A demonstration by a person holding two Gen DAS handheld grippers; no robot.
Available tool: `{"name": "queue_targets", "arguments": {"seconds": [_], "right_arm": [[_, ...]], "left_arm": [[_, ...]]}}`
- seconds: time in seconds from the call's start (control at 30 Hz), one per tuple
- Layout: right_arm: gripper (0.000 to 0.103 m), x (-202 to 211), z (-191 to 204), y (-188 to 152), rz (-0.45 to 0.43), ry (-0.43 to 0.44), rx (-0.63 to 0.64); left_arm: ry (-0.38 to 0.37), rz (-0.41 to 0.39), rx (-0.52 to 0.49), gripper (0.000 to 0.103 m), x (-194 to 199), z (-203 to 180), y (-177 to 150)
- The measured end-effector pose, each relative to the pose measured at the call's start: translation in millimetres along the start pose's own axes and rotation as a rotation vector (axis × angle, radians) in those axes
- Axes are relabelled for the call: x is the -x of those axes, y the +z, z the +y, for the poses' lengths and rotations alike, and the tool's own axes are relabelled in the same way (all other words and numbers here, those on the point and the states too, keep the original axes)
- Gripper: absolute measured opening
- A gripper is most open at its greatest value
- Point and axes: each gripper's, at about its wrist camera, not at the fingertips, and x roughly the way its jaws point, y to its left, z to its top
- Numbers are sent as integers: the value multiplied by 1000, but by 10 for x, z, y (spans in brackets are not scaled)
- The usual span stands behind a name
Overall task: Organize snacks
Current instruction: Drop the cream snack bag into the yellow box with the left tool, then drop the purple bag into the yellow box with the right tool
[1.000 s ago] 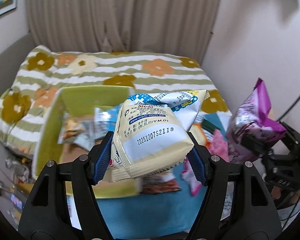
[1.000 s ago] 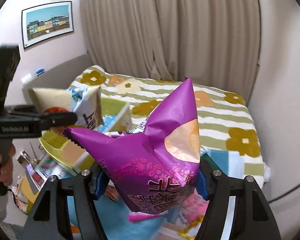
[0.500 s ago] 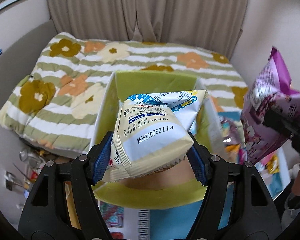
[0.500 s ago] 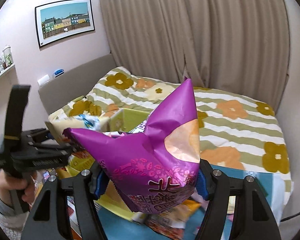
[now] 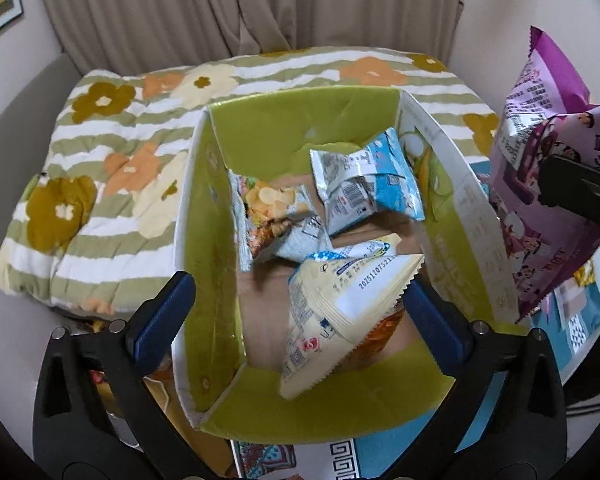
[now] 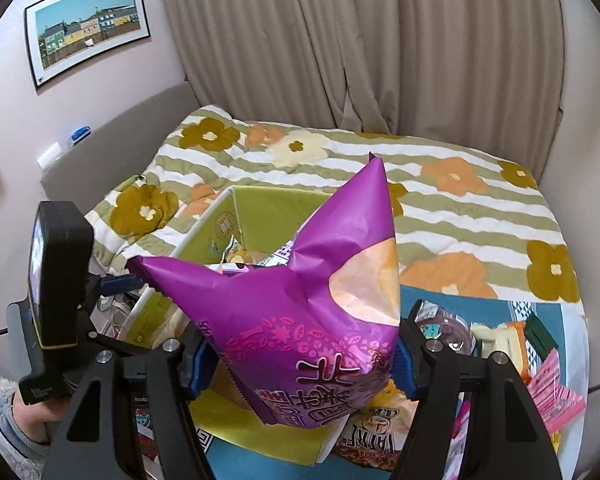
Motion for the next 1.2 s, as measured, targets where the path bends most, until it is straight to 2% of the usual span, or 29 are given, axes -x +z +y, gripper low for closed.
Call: {"name": "queue_targets", "arguments": {"seconds": [0.1,0.23,0.33,0.47,0.7,0.8,0.87,0.93,1.2], "right_arm": [[65,-29,17,10,10,6,2],[65,-73,31,-1,26,30,20],[66,-121,21,28,36,44,44],[66,-233,-38,82,66,70,48],[66,-439,-32,162,98,132,93],[76,-586,-3,160,117,147,119],[95,-662,-8,139,118,140,124],[102,-692,-17,111,98,149,121],[102,-683,-31,13,97,154,132]], "left_arm": [[-21,1,11,103,53,28,-25],[2,0,15,103,153,52,-94],[-26,-22,32,103,290,82,-132],[20,-23,72,103,315,137,-106],[19,-8,153,103,251,224,-52],[30,3,154,103,216,216,-49],[35,14,155,103,189,211,-63],[38,28,161,103,149,215,-92],[31,53,191,102,95,259,-145]]}}
